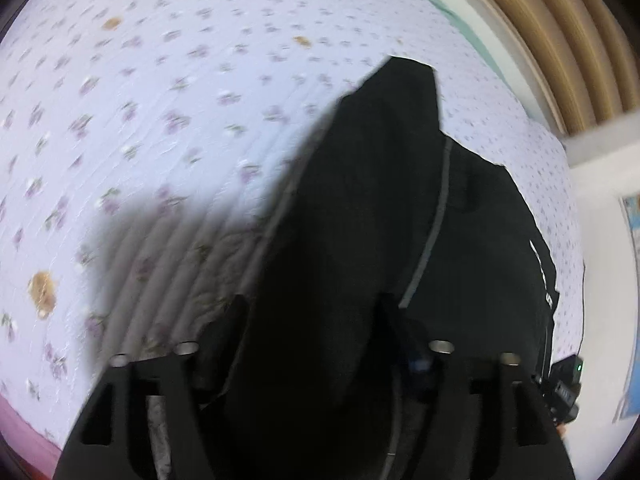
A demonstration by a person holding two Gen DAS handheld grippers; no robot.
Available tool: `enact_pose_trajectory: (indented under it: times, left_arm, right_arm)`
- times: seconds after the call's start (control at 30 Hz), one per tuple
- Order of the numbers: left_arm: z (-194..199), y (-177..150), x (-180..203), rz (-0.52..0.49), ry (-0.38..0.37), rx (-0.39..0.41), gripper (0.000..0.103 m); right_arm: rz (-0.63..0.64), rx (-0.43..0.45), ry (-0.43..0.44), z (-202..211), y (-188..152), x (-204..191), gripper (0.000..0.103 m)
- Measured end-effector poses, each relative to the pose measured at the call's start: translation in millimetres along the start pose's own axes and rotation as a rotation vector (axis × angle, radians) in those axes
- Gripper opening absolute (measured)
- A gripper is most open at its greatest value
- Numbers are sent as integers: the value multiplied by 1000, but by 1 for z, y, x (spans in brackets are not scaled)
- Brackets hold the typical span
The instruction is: Fold large clothes
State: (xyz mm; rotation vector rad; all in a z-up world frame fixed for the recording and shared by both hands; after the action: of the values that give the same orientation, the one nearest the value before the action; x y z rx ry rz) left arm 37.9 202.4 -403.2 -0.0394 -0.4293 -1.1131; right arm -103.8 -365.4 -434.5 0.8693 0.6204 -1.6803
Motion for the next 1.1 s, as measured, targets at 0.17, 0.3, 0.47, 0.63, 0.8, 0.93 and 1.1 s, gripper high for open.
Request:
enact_pose_trajectory:
  times: [0.17,0.3,0.47,0.63,0.8,0.93,1.1]
  left_arm:
    - [31,-6,-42,111,-8,-7,76]
    - [89,-22,-46,114,94,65,73]
    - [169,-34,27,-154,249,246,73]
    - [201,-45,120,-260,293,217,73]
    - [223,-51,196,-407,257,214,73]
    - [235,-57,230,-460,268,274,73]
    - [235,-65,247,-506,291,279,72]
  right_arm:
    - [0,-6,-73,59,-6,15,74]
    - [134,98,-472,128,-11,-14,80]
    - [318,204,-582,162,-28,-132,80]
    - [423,191,-745,151,-42,-200,80]
    - [489,241,-739,132,-50,-262,80]
    - [513,262,-679,116,-61,-282,80]
    - [561,244,-687,97,-66,-298,80]
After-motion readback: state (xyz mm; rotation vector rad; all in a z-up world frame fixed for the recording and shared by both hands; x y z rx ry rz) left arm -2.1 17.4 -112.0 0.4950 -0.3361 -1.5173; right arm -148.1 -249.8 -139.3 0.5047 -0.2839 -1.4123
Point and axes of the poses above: each gripper's, at about its wrist camera, not at the fingertips, and z roughly against the way its jaws point, x to its right, y to its top, the point moved 10 cm from there along -z, roughly the way its jaws point, and after that the axes turned 9 degrees about y, right-handed, at the moved point
